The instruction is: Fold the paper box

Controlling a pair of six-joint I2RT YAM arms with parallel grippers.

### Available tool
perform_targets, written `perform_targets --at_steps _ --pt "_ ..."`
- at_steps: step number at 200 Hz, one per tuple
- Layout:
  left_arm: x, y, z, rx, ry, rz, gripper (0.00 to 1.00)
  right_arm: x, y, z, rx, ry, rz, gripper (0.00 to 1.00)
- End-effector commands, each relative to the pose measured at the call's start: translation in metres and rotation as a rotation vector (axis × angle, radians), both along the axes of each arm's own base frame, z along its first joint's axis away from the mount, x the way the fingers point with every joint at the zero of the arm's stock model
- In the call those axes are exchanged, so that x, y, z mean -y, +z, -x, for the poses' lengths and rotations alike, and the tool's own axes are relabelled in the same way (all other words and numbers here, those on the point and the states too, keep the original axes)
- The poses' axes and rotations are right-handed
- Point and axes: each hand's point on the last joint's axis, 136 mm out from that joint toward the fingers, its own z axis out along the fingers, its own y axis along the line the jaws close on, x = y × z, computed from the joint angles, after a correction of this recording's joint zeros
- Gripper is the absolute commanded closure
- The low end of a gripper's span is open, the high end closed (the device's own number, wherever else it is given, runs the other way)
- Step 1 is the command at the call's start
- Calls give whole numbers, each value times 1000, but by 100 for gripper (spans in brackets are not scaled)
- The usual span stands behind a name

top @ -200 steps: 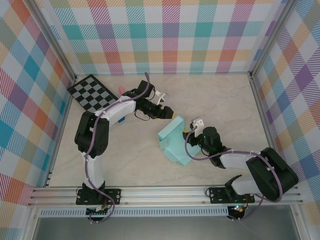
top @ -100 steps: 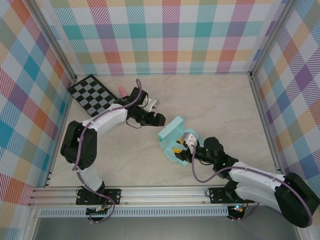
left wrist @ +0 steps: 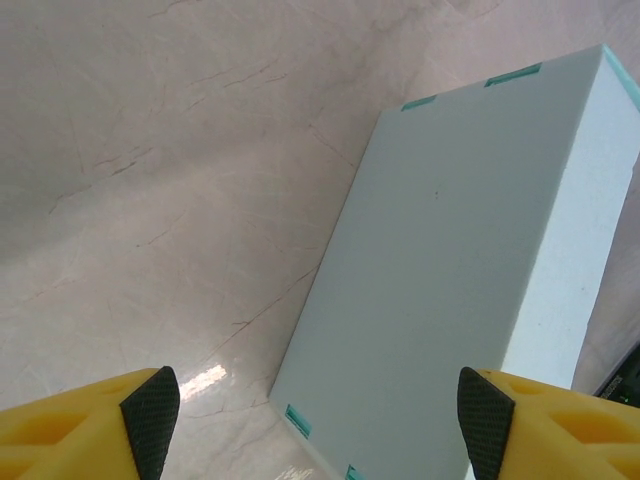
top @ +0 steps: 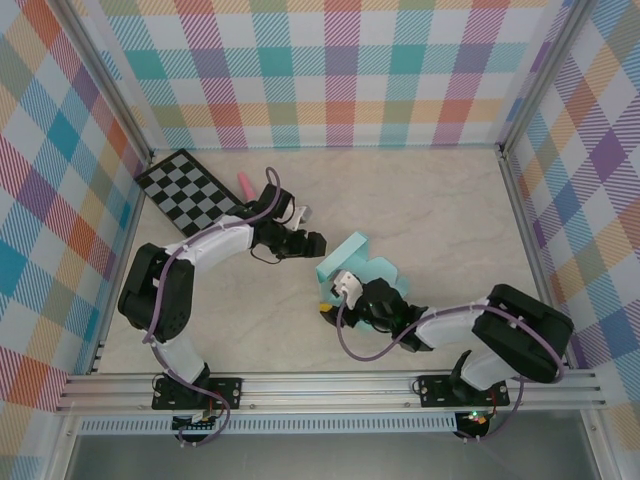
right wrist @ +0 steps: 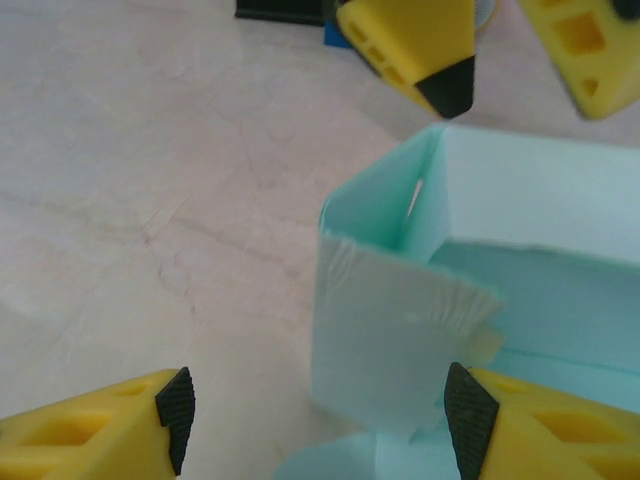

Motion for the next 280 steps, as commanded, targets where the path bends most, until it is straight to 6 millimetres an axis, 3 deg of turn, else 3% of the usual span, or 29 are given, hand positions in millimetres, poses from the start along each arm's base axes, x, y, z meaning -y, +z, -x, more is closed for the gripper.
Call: perform_targets --at_steps 1,107,143,185,206,237,261,280 --pt "5 17 -8 51 15 26 24 1 27 -29 83 -189 -95 30" --pt "15 17 -14 62 -13 54 25 -7 14 -63 103 -342 -51 31" --pt "19 11 -18 63 -13 50 25 -7 13 -66 114 -354 -37 33" --pt "27 11 -32 89 -14 43 25 -9 21 -43 99 -242 -87 32" --pt "20 18 -32 125 1 23 24 -6 17 -29 66 -170 -4 31" --pt "12 34 -29 150 35 47 23 -9 19 -25 46 -140 9 32" --pt "5 44 -29 199 15 8 22 10 34 -21 8 -192 -43 31" --pt "7 58 -30 284 -71 -7 20 44 42 -19 -98 -255 -37 27"
